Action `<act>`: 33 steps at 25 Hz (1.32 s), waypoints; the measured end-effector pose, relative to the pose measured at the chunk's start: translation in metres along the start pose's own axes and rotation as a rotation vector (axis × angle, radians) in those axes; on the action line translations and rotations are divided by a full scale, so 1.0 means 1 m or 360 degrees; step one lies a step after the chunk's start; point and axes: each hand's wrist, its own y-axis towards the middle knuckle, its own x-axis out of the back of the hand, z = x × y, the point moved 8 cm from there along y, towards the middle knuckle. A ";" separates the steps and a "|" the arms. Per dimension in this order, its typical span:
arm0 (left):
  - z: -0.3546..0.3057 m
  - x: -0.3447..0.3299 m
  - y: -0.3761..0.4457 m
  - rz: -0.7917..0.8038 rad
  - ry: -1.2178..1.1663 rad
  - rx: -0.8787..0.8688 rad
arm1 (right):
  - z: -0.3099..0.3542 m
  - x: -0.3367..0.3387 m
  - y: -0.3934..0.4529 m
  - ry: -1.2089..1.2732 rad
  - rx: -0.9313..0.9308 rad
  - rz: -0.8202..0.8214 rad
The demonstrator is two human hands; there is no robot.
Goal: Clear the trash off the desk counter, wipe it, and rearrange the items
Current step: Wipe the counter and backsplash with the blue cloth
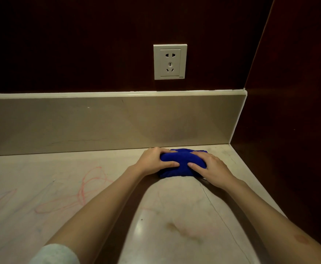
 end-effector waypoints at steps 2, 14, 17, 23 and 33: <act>-0.002 -0.001 -0.017 -0.0016 0.0031 0.0010 | 0.006 -0.002 -0.015 0.0008 0.0015 0.0002; -0.049 -0.018 -0.158 -0.0083 0.0079 0.0104 | 0.052 -0.005 -0.146 0.0059 0.0314 0.0060; -0.062 -0.024 -0.190 -0.0103 0.0074 0.0135 | 0.059 -0.003 -0.177 0.0008 0.0391 0.0098; -0.085 -0.032 -0.238 -0.0147 0.0077 0.0141 | 0.067 -0.006 -0.222 0.0064 0.0456 0.0059; -0.098 -0.036 -0.273 -0.0175 0.0098 0.0065 | 0.075 -0.009 -0.256 0.0024 0.0553 -0.0009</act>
